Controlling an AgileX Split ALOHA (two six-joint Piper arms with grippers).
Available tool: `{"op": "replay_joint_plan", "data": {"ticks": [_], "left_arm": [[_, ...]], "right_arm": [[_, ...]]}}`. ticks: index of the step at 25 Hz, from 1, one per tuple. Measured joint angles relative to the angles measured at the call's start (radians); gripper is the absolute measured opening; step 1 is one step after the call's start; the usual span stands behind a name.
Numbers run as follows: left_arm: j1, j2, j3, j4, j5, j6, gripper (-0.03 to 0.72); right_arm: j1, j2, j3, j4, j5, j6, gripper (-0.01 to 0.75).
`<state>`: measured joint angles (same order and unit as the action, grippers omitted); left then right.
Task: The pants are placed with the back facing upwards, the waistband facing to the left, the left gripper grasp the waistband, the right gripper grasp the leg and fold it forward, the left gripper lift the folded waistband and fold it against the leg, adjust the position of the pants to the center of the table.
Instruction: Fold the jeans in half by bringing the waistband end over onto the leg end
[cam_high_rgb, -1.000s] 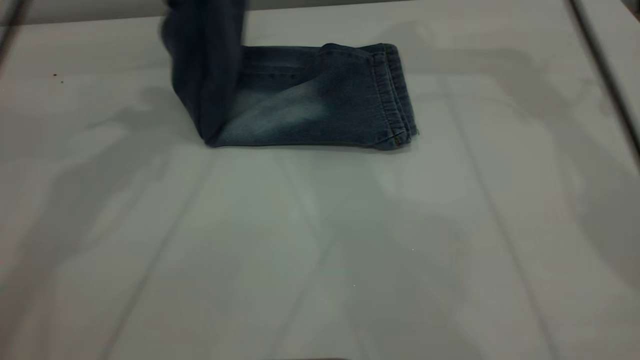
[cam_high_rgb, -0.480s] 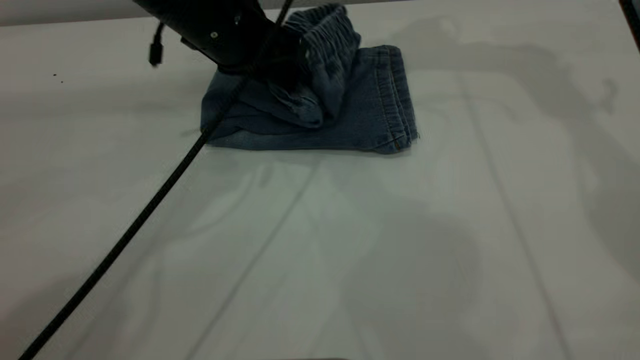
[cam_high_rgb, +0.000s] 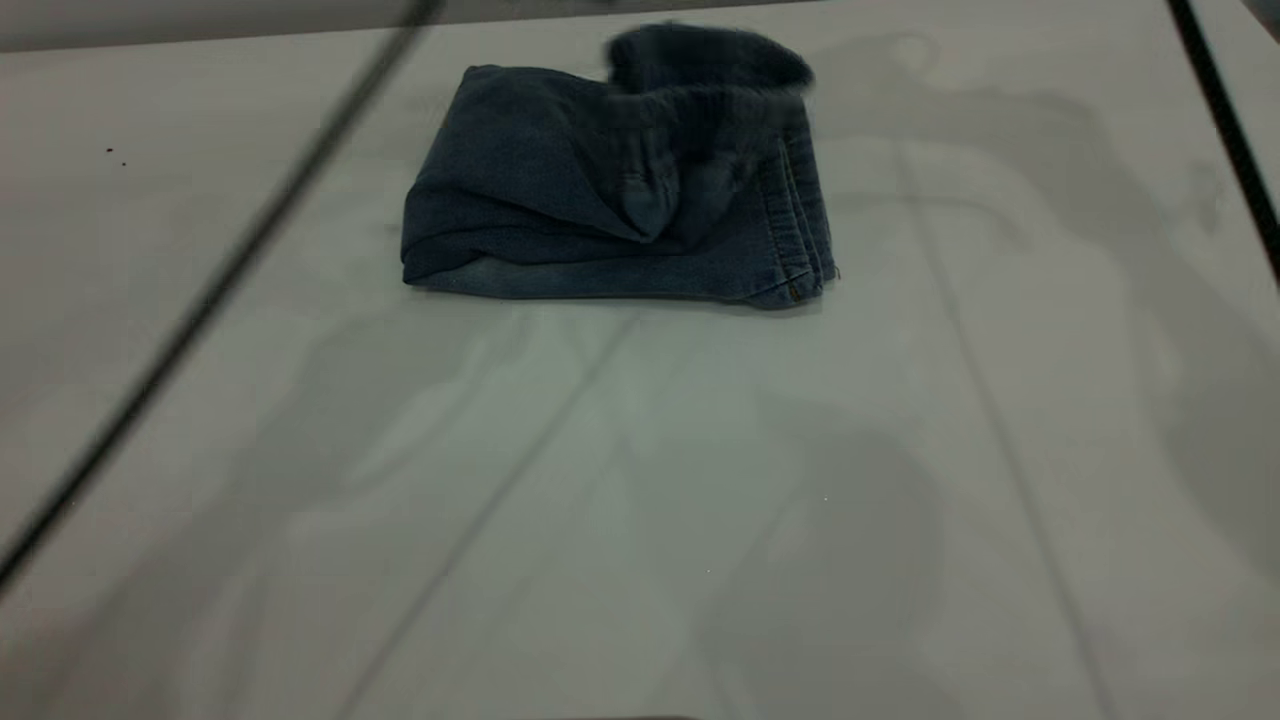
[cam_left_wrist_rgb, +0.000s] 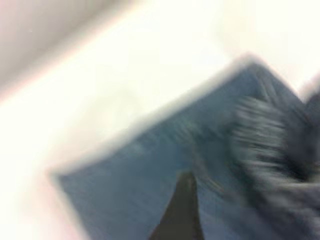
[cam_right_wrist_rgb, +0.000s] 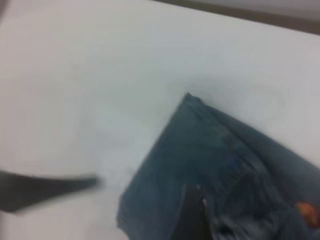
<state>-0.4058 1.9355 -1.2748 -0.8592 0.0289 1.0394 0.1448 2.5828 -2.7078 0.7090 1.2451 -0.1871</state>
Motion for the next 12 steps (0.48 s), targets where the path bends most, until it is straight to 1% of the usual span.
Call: {"op": "replay_joint_plan", "data": {"ticks": [4, 7, 10, 12], "left_arm": [[0.082, -0.124, 0.000, -0.005, -0.029, 0.022, 0.571], [0.148, -0.196, 0.000, -0.033, -0.029, 0.022, 0.555], [0.190, -0.239, 0.000, -0.063, -0.016, 0.023, 0.553], [0.201, -0.249, 0.000, -0.068, -0.003, 0.024, 0.553]], "right_arm": [[0.046, 0.013, 0.000, -0.027, 0.000, 0.012, 0.507], [0.111, 0.038, -0.001, -0.067, 0.000, 0.039, 0.507], [0.188, 0.085, -0.001, -0.186, -0.001, 0.103, 0.507], [0.236, 0.128, -0.001, -0.277, -0.002, 0.162, 0.507]]}}
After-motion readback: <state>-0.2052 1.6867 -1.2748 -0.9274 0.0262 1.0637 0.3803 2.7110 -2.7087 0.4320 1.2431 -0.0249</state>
